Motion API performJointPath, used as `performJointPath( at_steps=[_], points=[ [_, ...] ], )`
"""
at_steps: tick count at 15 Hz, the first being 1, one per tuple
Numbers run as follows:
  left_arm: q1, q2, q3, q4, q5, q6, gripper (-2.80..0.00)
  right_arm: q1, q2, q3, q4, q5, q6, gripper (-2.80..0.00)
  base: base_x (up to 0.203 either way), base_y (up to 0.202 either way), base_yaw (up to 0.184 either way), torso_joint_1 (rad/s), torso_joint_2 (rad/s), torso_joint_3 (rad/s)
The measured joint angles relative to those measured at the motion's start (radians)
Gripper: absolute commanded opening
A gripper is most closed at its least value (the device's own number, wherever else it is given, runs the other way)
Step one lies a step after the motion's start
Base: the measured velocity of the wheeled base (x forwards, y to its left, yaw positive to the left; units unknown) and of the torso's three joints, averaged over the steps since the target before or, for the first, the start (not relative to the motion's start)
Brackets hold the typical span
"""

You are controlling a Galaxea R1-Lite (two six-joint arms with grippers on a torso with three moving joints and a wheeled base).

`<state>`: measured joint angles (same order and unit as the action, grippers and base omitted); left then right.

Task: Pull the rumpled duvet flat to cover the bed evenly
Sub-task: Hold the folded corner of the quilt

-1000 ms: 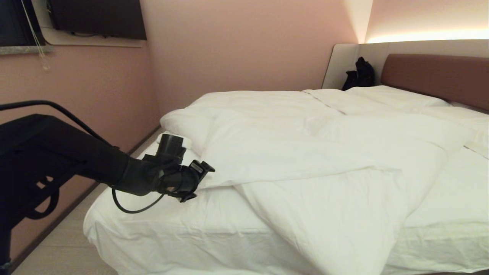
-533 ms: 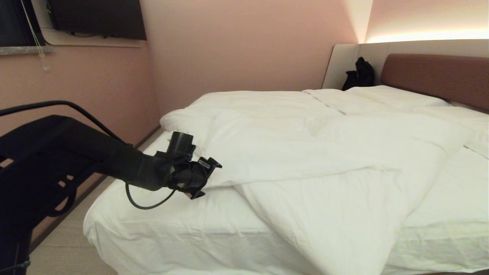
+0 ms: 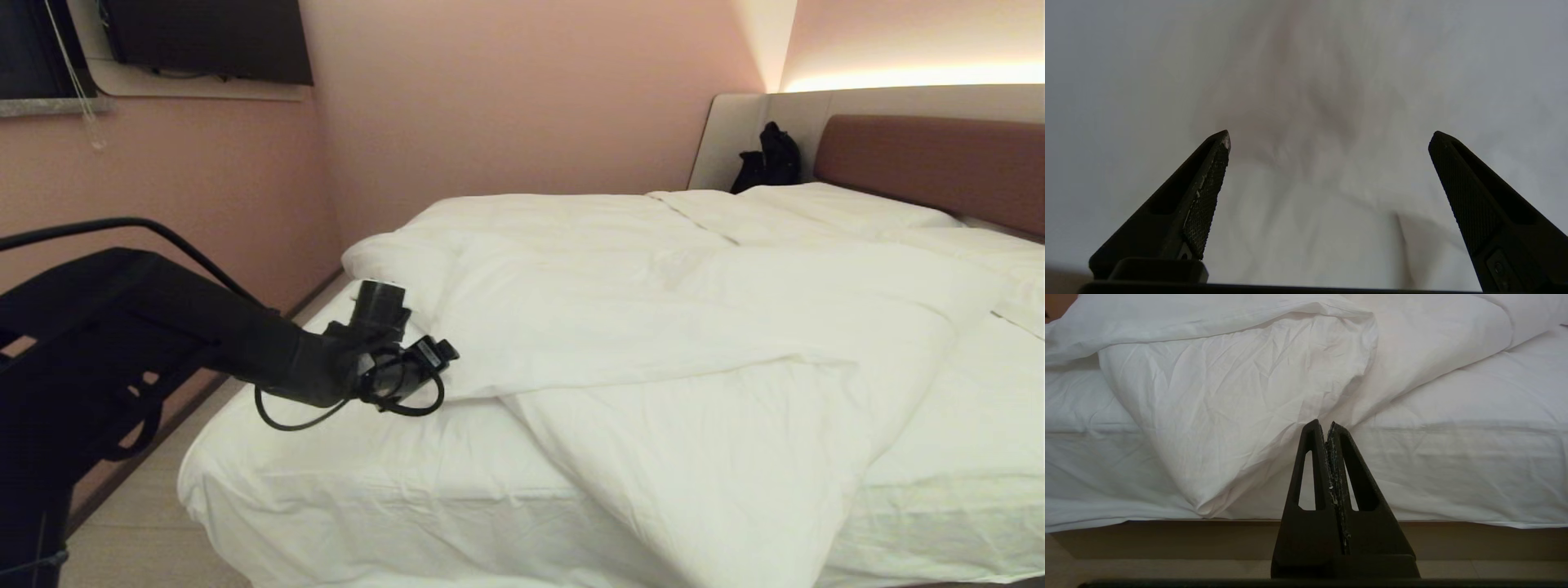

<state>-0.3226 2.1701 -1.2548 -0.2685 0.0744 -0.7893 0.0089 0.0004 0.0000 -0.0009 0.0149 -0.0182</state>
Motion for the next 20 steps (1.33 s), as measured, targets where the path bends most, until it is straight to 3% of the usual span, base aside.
performJointPath(
  at_steps=[1,3,6,9,12,15,20],
  points=[
    [0.02,-0.011,0.025,-0.08,0.019,0.104,0.0,0.0,0.0,0.0,0.0,0.0,0.0,-2.8,0.0,0.0,0.0,0.0,0.0,0.0],
    [0.069,-0.03,0.05,-0.202,-0.009,0.299,0.0,0.0,0.0,0.0,0.0,0.0,0.001,-2.8,0.0,0.0,0.0,0.0,0.0,0.0],
    [0.141,-0.036,0.033,-0.265,-0.161,0.522,0.0,0.0,0.0,0.0,0.0,0.0,0.001,-2.8,0.0,0.0,0.0,0.0,0.0,0.0],
    [0.194,-0.023,0.0,-0.262,-0.371,0.665,0.0,0.0,0.0,0.0,0.0,0.0,0.0,-2.8,0.0,0.0,0.0,0.0,0.0,0.0],
    [0.222,-0.01,-0.011,-0.248,-0.519,0.798,0.0,0.0,0.0,0.0,0.0,0.0,0.0,-2.8,0.0,0.0,0.0,0.0,0.0,0.0],
    [0.229,0.005,-0.024,-0.185,-0.562,0.969,0.0,0.0,0.0,0.0,0.0,0.0,0.0,-2.8,0.0,0.0,0.0,0.0,0.0,0.0],
    [0.228,0.052,-0.074,-0.124,-0.579,1.128,0.0,0.0,0.0,0.0,0.0,0.0,0.001,-2.8,0.0,0.0,0.0,0.0,0.0,0.0]
  ],
)
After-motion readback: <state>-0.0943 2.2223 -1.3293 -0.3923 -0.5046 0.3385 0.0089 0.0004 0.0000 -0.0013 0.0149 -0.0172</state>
